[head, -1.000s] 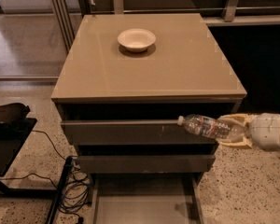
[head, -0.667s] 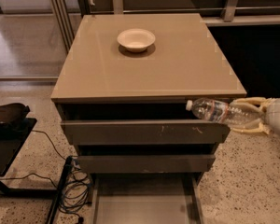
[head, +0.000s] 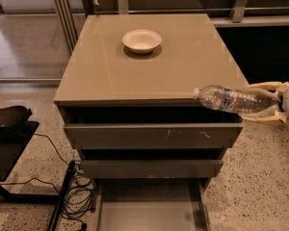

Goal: Pick water bottle from bottom drawer and place on counter

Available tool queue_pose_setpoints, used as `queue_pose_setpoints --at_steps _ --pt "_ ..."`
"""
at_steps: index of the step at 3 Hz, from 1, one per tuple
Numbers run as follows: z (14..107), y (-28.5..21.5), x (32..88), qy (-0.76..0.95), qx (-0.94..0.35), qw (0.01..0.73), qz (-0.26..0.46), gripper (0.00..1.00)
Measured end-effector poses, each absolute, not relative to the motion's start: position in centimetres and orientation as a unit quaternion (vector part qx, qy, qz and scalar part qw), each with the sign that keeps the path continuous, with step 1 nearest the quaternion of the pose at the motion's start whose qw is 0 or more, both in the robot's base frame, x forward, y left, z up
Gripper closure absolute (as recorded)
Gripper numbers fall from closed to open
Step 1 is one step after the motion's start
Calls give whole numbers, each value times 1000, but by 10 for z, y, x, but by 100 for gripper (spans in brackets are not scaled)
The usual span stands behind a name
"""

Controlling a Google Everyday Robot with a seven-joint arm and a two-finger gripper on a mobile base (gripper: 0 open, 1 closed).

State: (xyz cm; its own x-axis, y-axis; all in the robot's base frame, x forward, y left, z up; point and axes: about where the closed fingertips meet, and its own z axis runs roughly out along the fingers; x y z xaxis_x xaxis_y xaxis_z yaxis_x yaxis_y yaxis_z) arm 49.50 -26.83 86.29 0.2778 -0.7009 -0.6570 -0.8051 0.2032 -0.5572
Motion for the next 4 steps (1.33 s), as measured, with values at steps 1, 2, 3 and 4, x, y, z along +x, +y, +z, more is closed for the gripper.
queue_pose_setpoints --at_steps 1,2,3,4 --pt "862 -270 531 605 -629 483 73 100" --pt "873 -261 595 616 -616 482 95 100" --pt "879 -243 657 646 -573 488 127 100" --pt "895 -232 691 683 -522 497 122 100"
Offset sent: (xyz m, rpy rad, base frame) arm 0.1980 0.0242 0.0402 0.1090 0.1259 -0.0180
